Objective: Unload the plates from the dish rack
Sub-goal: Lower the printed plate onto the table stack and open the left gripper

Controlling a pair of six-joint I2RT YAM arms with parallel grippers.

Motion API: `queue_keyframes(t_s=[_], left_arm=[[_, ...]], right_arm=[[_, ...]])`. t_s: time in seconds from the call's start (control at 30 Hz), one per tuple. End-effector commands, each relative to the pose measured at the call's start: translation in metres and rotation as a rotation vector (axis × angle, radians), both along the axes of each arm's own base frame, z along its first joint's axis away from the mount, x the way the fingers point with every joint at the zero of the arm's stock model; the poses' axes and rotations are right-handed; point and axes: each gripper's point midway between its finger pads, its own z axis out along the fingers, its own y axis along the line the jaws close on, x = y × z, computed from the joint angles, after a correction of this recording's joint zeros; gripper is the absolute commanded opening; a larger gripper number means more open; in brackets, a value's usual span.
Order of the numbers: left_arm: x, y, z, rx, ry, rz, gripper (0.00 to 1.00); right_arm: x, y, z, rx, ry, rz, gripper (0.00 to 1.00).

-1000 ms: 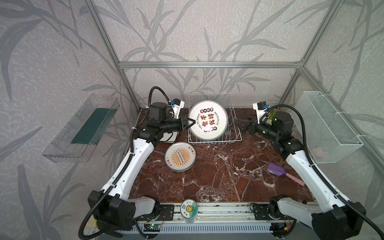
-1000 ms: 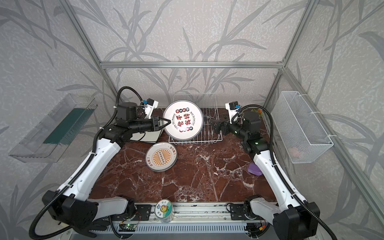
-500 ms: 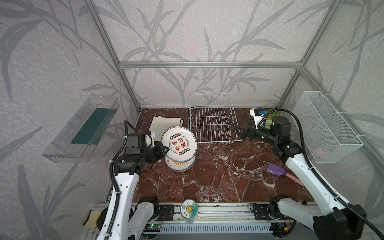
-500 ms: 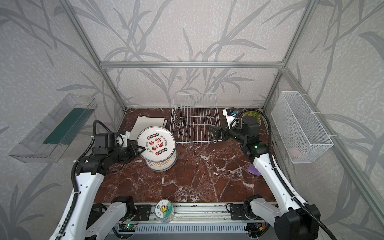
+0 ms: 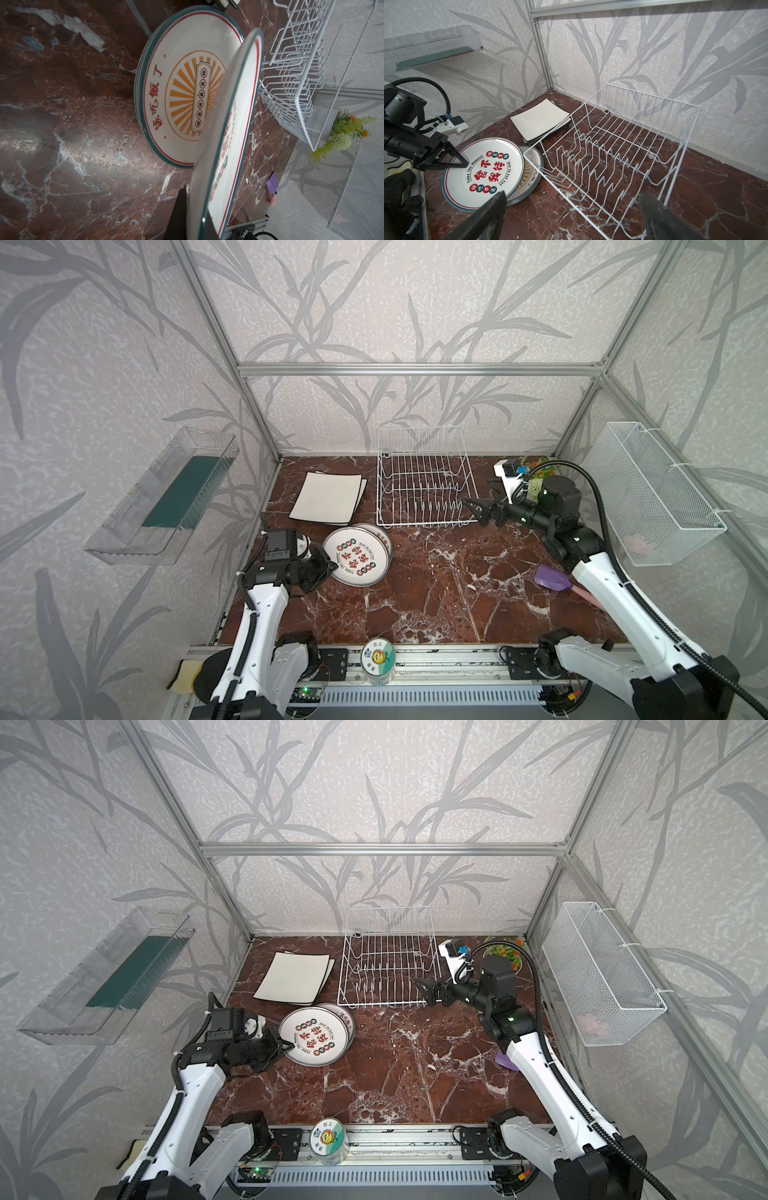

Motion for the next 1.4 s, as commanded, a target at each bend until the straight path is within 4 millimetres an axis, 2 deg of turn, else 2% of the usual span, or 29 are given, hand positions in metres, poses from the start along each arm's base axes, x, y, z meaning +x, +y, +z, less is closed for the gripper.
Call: queue_keyframes(t_s=[0.0,0.43,0.67,0.97,1.1,1.27,1.3,1.37], left_arm=[[0.021,-0.002,0.007,-0.049,-0.084,0.011,0.0],[0.053,-0.002,-0.024,-0.09,-0.053,-0.004,0.0],[0.05,-0.006,-0.047,-0.12,0.039,-0.022,0.02],[0.045,0.001,-0.051,-0.07,0.081,-0.022,0.44],[0.044,0.006,-0.048,-0.037,0.094,-0.013,0.66],[0.042,0.014,-0.032,0.019,0.094,-0.003,0.88],[0.041,0.017,-0.027,0.047,0.095,-0.004,0.99],[0.035,0.027,-0.015,0.117,0.107,-0.004,0.99]], right_arm=[[-0.001,0.002,0.008,-0.008,-0.028,-0.001,0.99],[0.003,0.003,-0.001,-0.024,-0.009,-0.024,0.99],[0.005,0.002,-0.004,-0.031,-0.002,-0.041,0.99],[0.014,0.0,-0.009,-0.035,-0.001,-0.075,0.99],[0.016,-0.001,-0.012,-0.048,-0.004,-0.082,0.99],[0.019,-0.005,-0.015,-0.068,-0.011,-0.106,0.99],[0.019,-0.006,-0.015,-0.071,-0.011,-0.116,0.99],[0.022,-0.011,-0.017,-0.076,-0.007,-0.146,0.99]])
